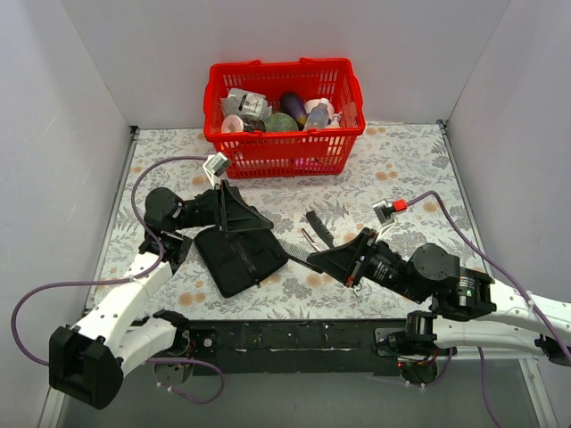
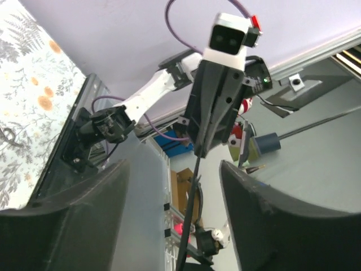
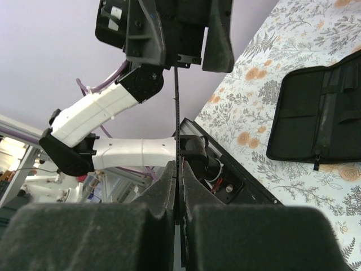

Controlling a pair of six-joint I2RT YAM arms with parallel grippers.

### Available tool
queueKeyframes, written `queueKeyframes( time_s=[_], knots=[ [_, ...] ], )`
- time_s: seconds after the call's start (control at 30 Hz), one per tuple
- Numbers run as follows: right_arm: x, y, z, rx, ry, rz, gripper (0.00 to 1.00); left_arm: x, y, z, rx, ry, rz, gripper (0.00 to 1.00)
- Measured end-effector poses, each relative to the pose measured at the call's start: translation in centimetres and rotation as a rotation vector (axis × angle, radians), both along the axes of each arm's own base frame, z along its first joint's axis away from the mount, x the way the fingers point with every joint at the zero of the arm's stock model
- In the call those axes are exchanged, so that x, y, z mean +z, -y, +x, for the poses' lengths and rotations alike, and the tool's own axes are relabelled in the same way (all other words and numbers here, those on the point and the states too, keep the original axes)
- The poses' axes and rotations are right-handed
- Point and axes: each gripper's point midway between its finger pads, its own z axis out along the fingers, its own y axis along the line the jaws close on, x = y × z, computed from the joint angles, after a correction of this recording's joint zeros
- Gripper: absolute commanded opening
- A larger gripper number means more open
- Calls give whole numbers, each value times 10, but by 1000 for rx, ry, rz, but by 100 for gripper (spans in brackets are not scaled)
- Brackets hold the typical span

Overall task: Sort the hair-cutting tools
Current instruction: Pick up the comb at the center of the board.

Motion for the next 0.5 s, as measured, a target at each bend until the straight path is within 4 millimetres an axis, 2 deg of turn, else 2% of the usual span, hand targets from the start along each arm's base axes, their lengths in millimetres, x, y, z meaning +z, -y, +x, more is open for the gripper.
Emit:
queueKeyframes(
  time_s=[0.03, 0.13, 0.3, 0.37, 0.43, 0.5],
  knots=[
    [-2, -2, 0, 5, 0, -7, 1, -2, 1, 3, 2, -20, 6, 84],
    [-6, -6, -2, 14, -2, -24, 1, -8, 3, 9, 9, -88, 29, 97],
    [-7, -1, -2, 13, -7, -25, 1, -5, 7, 24, 40, -157, 86, 98],
    [-6, 9, -2, -1, -21, -7, 1, -2, 10, 39, 91, -147, 125, 98],
    [-10, 19, 0, -23, -37, -3, 1, -3, 12, 65, 193, -147, 196, 98],
    [-17, 29, 2, -46, -60, -5, 1, -12, 11, 94, 304, -148, 288, 98]
  ],
)
